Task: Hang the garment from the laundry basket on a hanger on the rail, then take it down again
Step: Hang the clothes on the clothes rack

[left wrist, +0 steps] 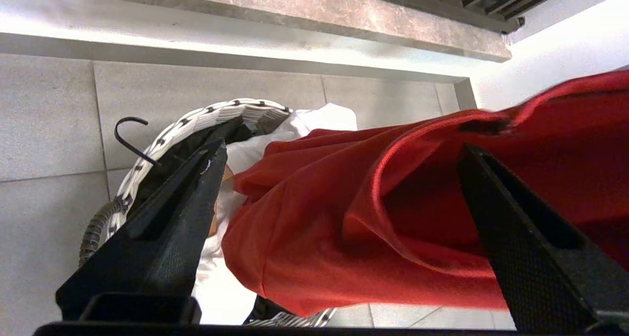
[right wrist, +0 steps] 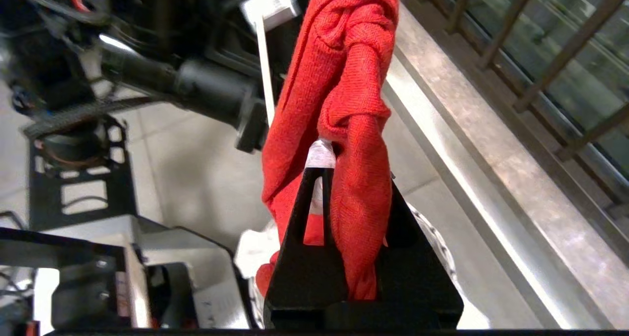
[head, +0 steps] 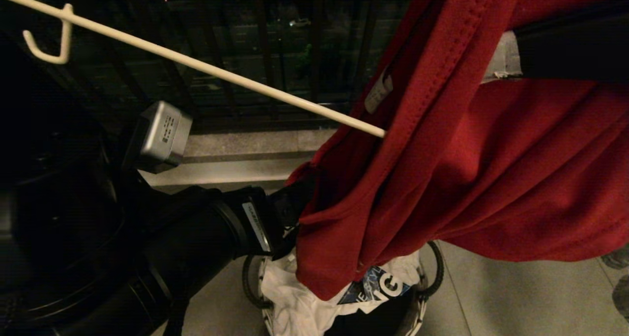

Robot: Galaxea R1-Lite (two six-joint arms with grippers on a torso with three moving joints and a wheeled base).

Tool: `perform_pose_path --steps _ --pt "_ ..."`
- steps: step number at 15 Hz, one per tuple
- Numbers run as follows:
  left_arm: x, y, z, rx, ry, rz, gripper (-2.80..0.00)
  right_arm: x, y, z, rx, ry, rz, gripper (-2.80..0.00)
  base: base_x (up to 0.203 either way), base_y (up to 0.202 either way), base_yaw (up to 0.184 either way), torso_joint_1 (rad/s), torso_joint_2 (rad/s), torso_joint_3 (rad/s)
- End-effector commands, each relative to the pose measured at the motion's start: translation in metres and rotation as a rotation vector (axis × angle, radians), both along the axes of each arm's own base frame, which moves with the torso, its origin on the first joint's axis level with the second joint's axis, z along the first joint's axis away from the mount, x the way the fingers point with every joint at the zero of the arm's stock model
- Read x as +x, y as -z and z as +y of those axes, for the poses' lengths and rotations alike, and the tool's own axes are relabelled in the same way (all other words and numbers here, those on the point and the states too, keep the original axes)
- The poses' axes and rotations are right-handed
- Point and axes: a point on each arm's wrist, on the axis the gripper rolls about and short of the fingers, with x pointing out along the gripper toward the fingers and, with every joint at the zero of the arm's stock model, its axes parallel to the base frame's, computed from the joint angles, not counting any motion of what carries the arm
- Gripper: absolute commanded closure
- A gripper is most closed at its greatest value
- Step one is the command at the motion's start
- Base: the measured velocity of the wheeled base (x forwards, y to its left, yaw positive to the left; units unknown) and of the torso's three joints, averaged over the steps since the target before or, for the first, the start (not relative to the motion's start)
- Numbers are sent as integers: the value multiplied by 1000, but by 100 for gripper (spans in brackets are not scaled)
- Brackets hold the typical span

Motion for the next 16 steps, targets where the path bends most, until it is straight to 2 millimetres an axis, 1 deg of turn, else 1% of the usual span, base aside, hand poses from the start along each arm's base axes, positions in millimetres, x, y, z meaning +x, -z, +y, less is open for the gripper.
perform_pose_path --steps 1,4,6,7,11,16 --pt "1 1 0 -3 -6 2 -280 -2 0 1 0 -16 2 0 0 0 0 0 0 0" --pt "0 1 1 -4 5 2 -280 -3 -1 3 2 -24 1 0 0 0 0 0 0 0" --pt "-6 1 7 -10 68 -1 -280 -4 -1 3 3 -27 1 0 0 0 0 0 0 0" --pt "-9 4 9 -3 113 5 -280 -4 -1 3 4 -28 0 0 0 0 0 0 0 0" --pt "-4 11 5 17 111 25 -280 -9 -2 4 14 -56 -4 0 0 0 0 0 0 0" --pt "-3 9 8 8 98 19 -280 -13 -3 -2 17 -59 -6 0 0 0 0 0 0 0"
